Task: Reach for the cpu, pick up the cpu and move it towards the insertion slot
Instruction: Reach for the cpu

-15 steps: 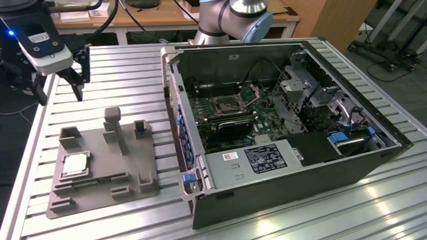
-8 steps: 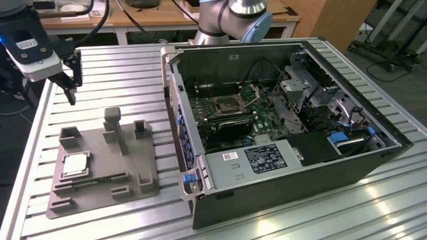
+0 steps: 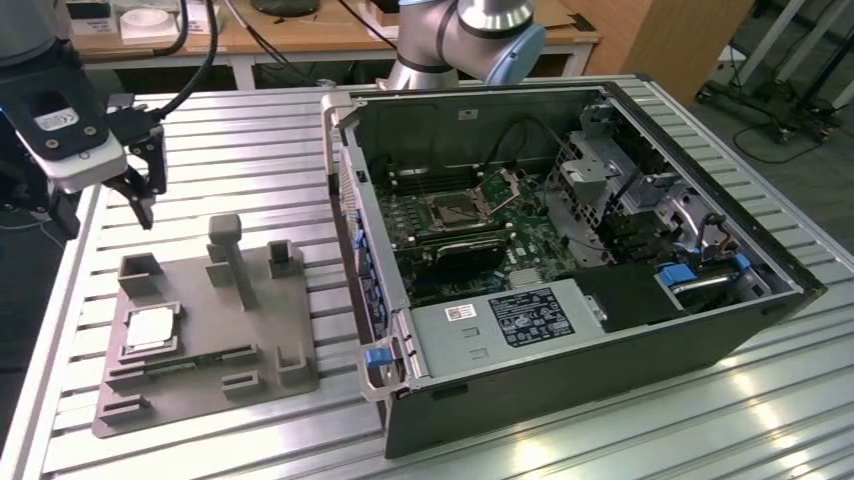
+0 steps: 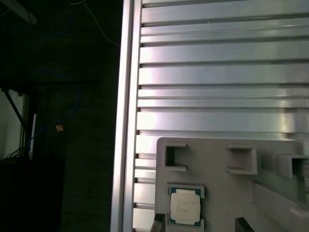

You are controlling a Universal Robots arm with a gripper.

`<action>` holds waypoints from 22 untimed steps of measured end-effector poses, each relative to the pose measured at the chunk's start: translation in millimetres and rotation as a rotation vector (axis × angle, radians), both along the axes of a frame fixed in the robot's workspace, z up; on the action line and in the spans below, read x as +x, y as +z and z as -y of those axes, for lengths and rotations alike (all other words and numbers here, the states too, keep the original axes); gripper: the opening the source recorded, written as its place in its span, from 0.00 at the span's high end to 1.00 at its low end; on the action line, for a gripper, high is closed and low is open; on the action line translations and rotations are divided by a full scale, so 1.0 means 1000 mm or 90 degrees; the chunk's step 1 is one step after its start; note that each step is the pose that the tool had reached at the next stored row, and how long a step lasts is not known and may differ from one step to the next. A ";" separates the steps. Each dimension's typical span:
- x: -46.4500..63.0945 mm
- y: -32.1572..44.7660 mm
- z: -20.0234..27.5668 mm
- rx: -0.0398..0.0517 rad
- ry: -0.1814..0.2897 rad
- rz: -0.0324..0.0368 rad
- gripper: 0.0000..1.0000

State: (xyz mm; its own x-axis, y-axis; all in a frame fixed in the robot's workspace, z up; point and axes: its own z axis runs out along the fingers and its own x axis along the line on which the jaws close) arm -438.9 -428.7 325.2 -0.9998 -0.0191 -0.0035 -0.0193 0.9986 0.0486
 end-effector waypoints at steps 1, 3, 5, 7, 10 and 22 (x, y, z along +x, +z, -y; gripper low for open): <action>0.000 -0.0006 0.0002 0.0014 0.000 0.0000 0.35; 0.000 -0.0009 0.0003 0.0022 0.000 0.0000 0.35; 0.000 -0.0009 0.0006 0.0022 0.000 0.0000 0.35; 0.000 -0.0011 0.0008 0.0022 0.000 0.0000 0.35; 0.000 -0.0012 0.0013 0.0022 0.000 0.0000 0.35; 0.000 -0.0019 0.0019 0.0021 0.000 0.0000 0.35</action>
